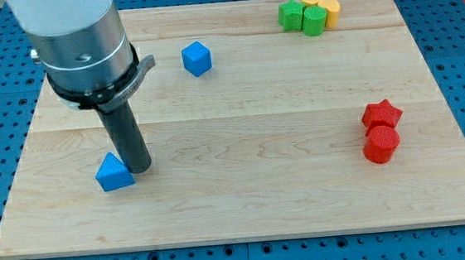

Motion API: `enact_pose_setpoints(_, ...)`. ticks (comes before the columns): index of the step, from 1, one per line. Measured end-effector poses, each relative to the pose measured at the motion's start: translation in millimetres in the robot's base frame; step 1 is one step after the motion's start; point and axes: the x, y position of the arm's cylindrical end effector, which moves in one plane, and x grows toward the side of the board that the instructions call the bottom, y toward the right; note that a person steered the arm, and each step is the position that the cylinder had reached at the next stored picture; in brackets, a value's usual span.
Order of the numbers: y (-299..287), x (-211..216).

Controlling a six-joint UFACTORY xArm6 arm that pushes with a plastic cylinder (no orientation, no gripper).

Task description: Move blue cube to the top of blue triangle

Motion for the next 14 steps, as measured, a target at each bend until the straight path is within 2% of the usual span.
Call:
enact_pose_setpoints(1, -53, -9)
enact_pose_setpoints(2, -76, 10)
enact_pose_setpoints(3, -68, 16)
enact_pose_setpoints(6, 149, -173)
enact_pose_setpoints(7, 99, -231)
enact_pose_setpoints(8, 28, -182)
enact_pose_setpoints(9, 45, -162)
enact_pose_setpoints(10, 99, -198)
enact_pose_setpoints(11, 81, -109)
enact_pose_setpoints(12, 47, -98)
enact_pose_setpoints(13, 87, -134)
enact_pose_setpoints(14, 45, -154)
